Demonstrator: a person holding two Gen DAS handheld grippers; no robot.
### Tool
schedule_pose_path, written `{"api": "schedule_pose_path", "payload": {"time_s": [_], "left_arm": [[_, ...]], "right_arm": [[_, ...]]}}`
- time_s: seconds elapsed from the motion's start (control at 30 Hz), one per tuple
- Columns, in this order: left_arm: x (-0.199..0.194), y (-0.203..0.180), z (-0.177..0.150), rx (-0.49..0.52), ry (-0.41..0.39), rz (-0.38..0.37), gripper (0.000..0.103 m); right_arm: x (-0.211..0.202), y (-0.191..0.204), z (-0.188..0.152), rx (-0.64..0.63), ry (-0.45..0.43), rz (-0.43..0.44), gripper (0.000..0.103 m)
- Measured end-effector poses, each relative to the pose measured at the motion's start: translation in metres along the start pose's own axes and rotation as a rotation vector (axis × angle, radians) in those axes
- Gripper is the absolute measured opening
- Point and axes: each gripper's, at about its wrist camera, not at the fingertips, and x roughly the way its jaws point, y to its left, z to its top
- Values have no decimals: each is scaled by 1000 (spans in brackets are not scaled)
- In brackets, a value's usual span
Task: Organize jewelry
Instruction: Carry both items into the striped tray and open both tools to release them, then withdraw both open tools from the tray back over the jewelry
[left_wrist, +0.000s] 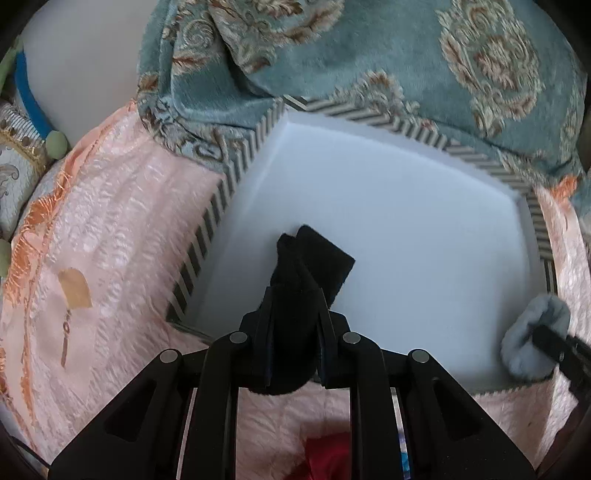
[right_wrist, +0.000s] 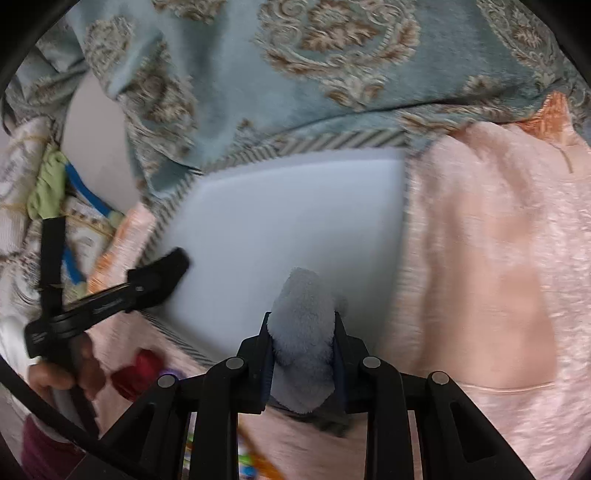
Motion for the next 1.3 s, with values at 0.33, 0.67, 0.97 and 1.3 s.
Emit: {"api": "schedule_pose_path", "payload": {"time_s": [0.33, 0.67, 0.97, 1.3], "left_arm": [[-24, -25, -26, 10, -16, 13, 31], [-71, -20, -39, 1, -151, 112, 62], [-112, -17, -72, -14, -220, 218, 63], [-138, -22, -117, -11, -260, 329, 64]], "right_arm": [[-16, -11, 3, 9, -14, -16, 63], [-50, 24, -18, -47, -65, -36, 70], [-91, 56, -48, -123, -119, -61, 78], [-112, 74, -83, -140, -91, -45, 79]]}}
